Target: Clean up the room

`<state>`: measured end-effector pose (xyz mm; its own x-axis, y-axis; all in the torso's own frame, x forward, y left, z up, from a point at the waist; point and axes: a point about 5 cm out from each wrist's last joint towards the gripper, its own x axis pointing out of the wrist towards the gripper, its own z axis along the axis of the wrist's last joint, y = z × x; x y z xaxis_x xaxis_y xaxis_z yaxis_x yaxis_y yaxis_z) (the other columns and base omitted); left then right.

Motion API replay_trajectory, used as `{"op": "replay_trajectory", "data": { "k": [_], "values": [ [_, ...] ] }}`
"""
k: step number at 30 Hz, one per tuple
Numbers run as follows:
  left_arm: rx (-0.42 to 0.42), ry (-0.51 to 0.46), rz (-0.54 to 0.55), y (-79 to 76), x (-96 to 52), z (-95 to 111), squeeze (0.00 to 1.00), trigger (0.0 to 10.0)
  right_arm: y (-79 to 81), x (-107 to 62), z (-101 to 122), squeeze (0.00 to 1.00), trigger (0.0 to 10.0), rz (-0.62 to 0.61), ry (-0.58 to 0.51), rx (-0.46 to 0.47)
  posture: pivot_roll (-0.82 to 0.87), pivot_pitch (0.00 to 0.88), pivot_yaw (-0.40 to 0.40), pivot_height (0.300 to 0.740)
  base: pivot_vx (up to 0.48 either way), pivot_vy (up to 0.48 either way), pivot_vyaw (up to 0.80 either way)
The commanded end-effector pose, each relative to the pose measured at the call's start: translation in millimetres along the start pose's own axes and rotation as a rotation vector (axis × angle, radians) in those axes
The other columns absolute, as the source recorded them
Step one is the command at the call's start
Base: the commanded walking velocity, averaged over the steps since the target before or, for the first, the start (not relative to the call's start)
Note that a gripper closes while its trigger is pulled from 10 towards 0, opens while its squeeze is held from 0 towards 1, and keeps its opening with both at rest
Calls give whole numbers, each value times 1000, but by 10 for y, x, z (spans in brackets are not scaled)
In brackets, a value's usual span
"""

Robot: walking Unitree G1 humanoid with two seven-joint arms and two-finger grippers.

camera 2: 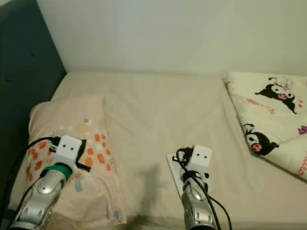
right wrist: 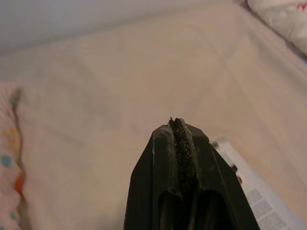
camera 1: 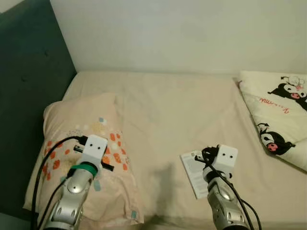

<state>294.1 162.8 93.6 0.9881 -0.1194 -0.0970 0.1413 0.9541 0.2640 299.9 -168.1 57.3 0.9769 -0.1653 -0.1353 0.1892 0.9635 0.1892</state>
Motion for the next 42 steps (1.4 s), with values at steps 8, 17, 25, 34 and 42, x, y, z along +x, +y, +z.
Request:
{"op": "replay_trajectory", "data": {
  "k": [8,17,25,34,42],
  "values": [
    [16,83,-60,-107,-31,-167,0,10000,93,-18,-108,0,10000,11,75,-38,125,0,17,740,0,0,0],
    [-26,68,7,-30,-4,-126,0,10000,4,-15,-172,0,10000,-30,106,-30,164,0,-7,740,0,0,0],
    [-59,78,64,51,-15,-137,0,10000,20,17,-150,0,10000,-27,110,-27,157,0,-6,740,0,0,0],
    [-87,84,55,21,-16,-134,0,10000,10,3,-174,0,10000,-29,118,-31,155,0,-7,740,0,-217,0],
    [-103,84,71,40,-9,-129,0,10000,28,3,-192,0,10000,-18,126,-36,159,0,-18,740,0,-426,0]
  ]
}}
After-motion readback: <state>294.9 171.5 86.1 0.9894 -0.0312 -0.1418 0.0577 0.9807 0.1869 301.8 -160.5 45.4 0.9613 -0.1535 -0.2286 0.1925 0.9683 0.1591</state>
